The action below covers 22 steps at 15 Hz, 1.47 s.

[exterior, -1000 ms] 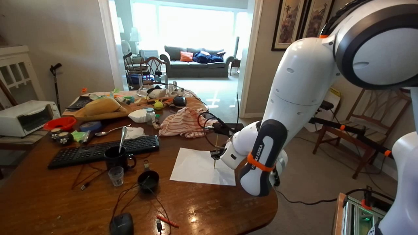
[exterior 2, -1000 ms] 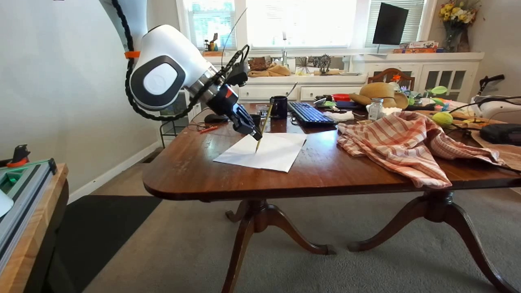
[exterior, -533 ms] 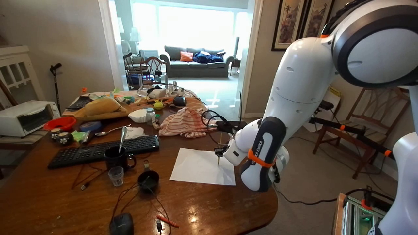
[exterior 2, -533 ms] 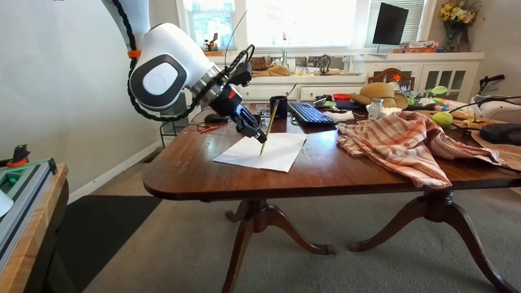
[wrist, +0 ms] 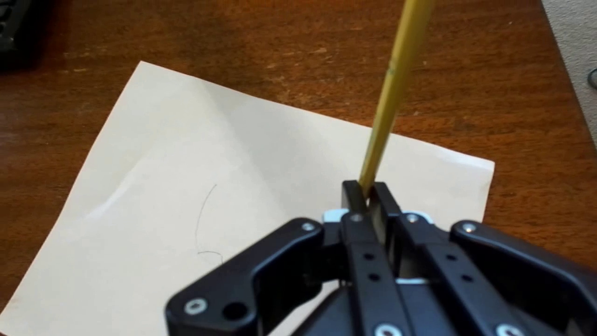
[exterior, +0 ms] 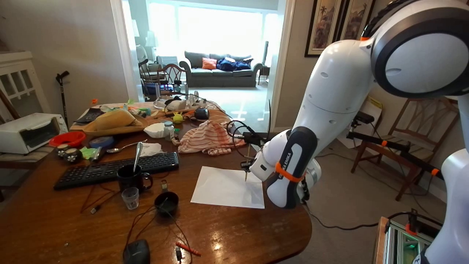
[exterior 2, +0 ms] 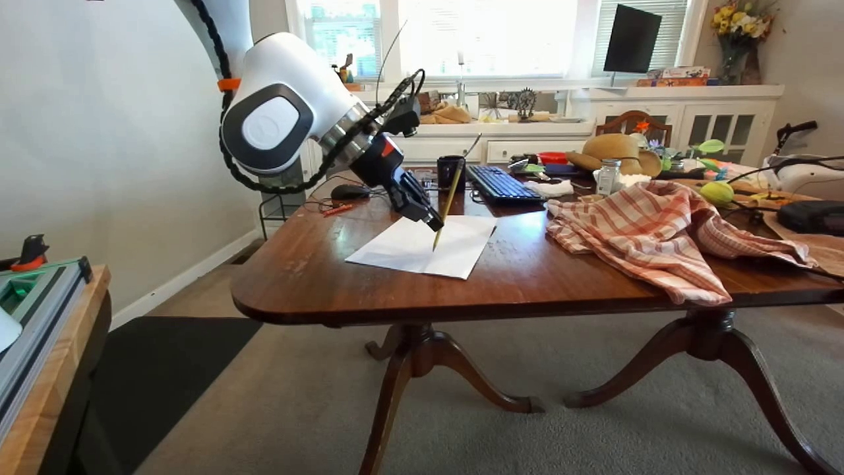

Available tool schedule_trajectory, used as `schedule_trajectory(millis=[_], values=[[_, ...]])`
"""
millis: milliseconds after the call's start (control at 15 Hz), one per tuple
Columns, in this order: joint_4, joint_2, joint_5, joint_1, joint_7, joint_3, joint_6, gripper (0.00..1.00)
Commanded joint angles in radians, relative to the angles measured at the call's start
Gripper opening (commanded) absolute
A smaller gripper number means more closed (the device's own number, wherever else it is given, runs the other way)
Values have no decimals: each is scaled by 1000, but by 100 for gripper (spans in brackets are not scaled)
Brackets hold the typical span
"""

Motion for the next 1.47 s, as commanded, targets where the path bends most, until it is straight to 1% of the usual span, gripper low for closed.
schedule_trajectory(millis=[0,333,600,867,1400], values=[[30,1,34,15,-26,-1,-21,2],[97,31,46,10,-4,18,-14,2],[160,69,50,6,15,37,-12,2],[215,121,58,12,40,42,-9,2],[265,183,51,28,89,37,-15,2]])
